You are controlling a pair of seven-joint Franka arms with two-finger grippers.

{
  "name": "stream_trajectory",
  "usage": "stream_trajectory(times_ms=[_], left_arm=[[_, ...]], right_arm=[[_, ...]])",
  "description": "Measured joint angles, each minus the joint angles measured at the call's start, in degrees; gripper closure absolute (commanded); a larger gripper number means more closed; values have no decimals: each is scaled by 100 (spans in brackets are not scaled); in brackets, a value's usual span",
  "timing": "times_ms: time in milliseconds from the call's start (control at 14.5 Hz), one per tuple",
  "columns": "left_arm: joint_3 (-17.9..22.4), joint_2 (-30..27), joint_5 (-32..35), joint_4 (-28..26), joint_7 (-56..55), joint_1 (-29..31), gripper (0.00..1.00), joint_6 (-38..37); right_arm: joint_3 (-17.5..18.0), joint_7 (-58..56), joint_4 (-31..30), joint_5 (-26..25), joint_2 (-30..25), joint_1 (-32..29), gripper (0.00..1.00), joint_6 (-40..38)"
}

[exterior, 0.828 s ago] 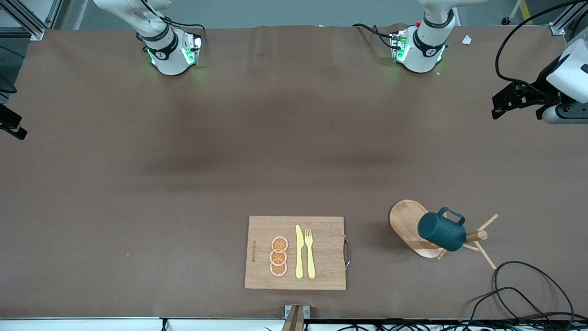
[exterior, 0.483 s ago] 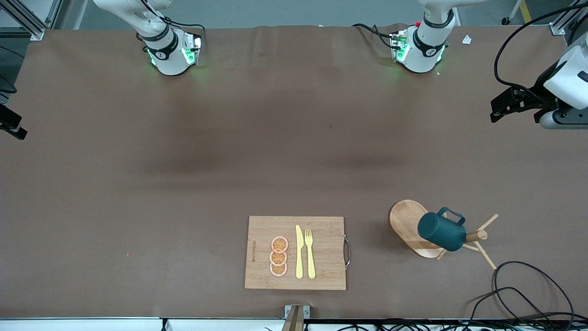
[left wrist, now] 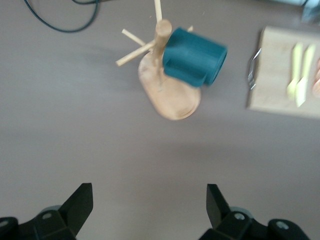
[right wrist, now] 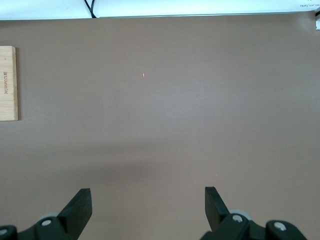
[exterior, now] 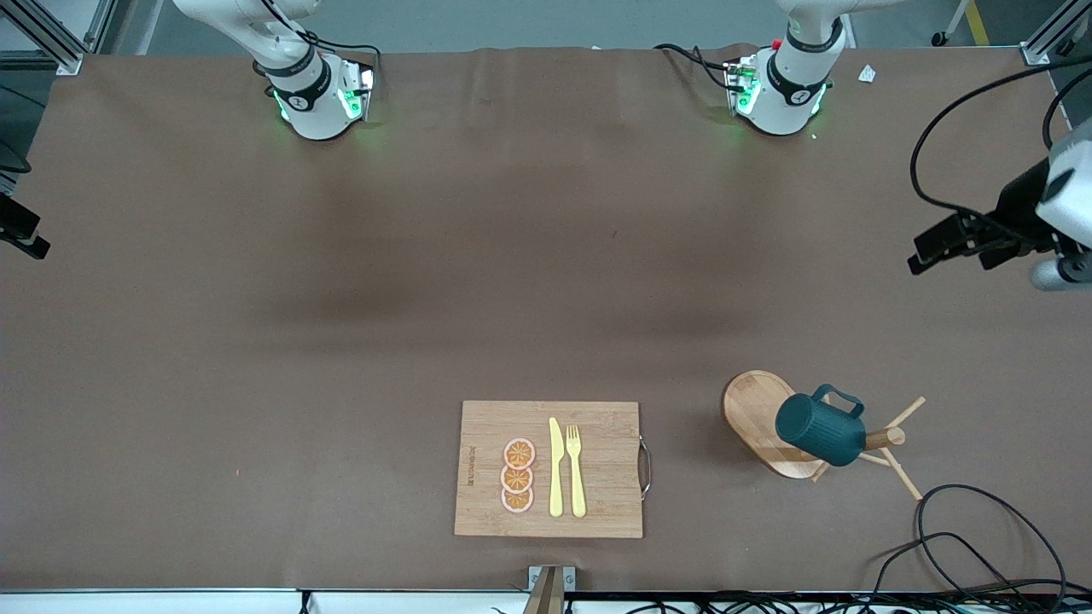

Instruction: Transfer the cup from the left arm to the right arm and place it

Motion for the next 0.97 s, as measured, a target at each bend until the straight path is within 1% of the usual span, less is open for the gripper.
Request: stream_trajectory(times_ms=[138, 345, 483, 759, 966], left_arm=[[2, 85, -236, -306, -264, 170, 0, 445], [2, 92, -485, -1039, -742, 235, 0, 1386], [-15, 73, -619, -1510, -1309, 234, 0, 1993], [-86, 42, -653, -2238, -2580, 225, 0, 3325], [-332, 62, -664, -2681, -3865, 214, 0, 4417]], right_arm=[[0, 0, 0, 0, 0, 0, 0, -1], [1, 0, 0, 0, 0, 0, 0, -2], [1, 0, 0, 0, 0, 0, 0, -2], [1, 0, 0, 0, 0, 0, 0, -2], [1, 0, 0, 0, 0, 0, 0, -3]])
